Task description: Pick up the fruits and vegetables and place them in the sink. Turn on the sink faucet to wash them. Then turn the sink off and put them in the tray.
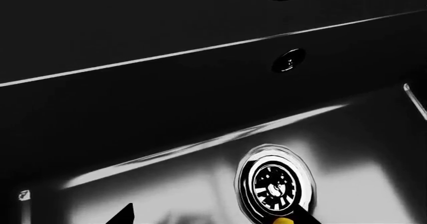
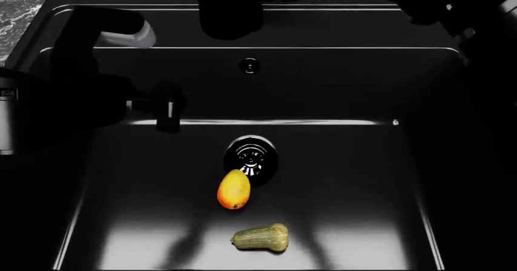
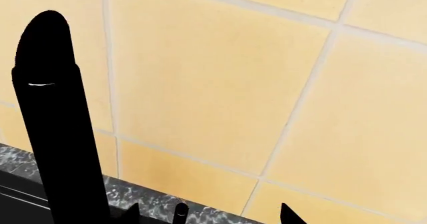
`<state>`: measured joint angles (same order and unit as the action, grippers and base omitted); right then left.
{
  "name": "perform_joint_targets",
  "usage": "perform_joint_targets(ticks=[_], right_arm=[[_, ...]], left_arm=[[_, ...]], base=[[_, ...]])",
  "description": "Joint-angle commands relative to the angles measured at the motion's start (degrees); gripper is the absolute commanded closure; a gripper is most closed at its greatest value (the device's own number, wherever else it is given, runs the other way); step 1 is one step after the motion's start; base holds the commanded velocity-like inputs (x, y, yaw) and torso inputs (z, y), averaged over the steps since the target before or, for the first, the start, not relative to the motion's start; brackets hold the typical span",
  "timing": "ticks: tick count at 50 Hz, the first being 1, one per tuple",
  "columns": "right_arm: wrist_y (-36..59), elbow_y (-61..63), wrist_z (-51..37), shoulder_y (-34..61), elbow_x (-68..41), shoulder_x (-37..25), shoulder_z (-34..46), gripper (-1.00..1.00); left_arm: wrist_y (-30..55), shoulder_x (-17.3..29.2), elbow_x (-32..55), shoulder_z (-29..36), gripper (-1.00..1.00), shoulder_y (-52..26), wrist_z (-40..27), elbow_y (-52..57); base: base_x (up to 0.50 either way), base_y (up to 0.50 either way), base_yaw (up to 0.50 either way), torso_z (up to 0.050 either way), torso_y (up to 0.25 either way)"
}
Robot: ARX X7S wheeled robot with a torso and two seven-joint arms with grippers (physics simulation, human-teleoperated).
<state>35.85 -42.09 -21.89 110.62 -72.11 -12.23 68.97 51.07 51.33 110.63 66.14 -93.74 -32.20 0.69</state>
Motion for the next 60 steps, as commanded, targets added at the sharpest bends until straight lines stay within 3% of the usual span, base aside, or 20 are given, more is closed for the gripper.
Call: perform_joint_targets(ticks=[1, 18, 60], right_arm=[[-3.2, -8.2, 3.4, -0.2, 3.4, 4.2, 1.7, -1.0], [-5.0, -19.0, 4.9, 0.6, 5.9, 8.4, 2.8, -1.0], [-3.1, -14.3, -1.1, -0.9, 5.0, -1.4, 1.2, -1.0]], left_arm=[[-0.3, 0.5, -0.1, -0.2, -1.0, 0.3, 0.3, 0.5], [-0.2, 0.8, 0.1, -0.5, -1.0, 0.3, 0.4, 0.6], [-0.5, 0.4, -0.3, -0.3, -1.0, 1.3, -0.1, 0.5]], base=[[0.0, 0.0, 0.0, 0.0, 0.0], [0.0, 0.0, 0.0, 0.0, 0.0], [0.0, 0.0, 0.0, 0.0, 0.0]])
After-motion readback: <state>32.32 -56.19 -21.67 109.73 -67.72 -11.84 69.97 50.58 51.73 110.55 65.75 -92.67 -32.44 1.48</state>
